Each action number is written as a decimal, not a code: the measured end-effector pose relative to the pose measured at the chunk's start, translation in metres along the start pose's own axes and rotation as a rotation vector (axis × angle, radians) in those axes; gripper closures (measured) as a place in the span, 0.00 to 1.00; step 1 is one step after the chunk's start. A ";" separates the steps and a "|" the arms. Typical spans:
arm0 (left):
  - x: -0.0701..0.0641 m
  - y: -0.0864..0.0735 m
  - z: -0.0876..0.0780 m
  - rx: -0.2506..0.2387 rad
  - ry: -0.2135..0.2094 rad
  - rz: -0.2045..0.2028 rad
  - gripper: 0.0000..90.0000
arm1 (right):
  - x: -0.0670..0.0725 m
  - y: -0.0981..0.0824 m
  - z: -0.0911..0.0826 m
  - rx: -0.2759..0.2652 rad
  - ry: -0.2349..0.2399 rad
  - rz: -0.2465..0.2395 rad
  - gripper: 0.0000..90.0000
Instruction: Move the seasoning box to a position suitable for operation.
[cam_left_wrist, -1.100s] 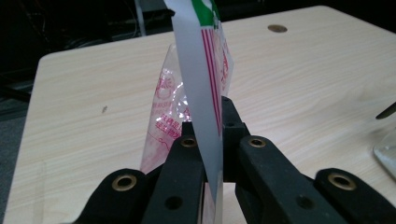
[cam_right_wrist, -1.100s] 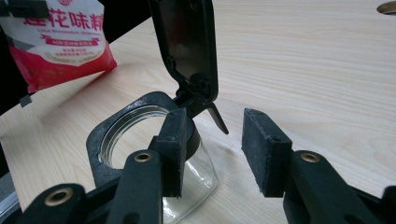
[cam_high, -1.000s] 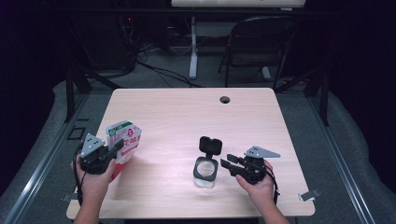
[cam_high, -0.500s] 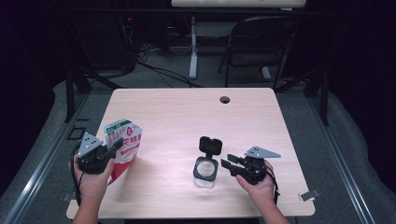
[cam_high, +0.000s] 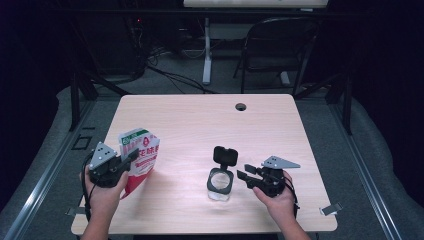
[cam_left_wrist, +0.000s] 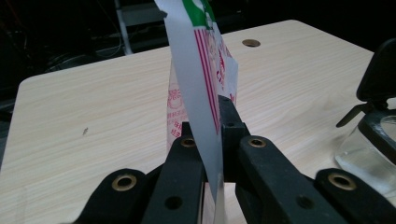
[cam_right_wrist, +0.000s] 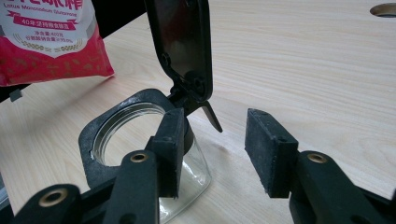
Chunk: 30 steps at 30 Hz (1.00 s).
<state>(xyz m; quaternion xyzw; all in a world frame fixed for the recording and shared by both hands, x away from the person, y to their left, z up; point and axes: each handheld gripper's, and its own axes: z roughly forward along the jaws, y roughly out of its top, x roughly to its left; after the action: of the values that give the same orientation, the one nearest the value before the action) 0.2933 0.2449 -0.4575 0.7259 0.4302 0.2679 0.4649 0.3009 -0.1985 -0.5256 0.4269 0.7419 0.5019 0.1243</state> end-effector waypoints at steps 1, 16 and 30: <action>-0.001 0.000 0.001 -0.001 -0.004 0.001 1.00 | 0.000 0.000 0.000 0.005 0.000 -0.004 0.62; -0.023 0.005 0.009 0.000 -0.097 0.034 1.00 | 0.005 0.006 -0.004 0.050 0.024 -0.026 0.68; -0.049 0.009 0.023 0.009 -0.176 0.077 1.00 | 0.006 0.017 -0.014 0.051 0.026 -0.038 0.80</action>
<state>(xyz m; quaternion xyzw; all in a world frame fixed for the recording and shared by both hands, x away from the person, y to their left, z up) 0.2907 0.1905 -0.4585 0.7647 0.3606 0.2190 0.4871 0.2976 -0.2009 -0.5037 0.4092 0.7639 0.4860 0.1132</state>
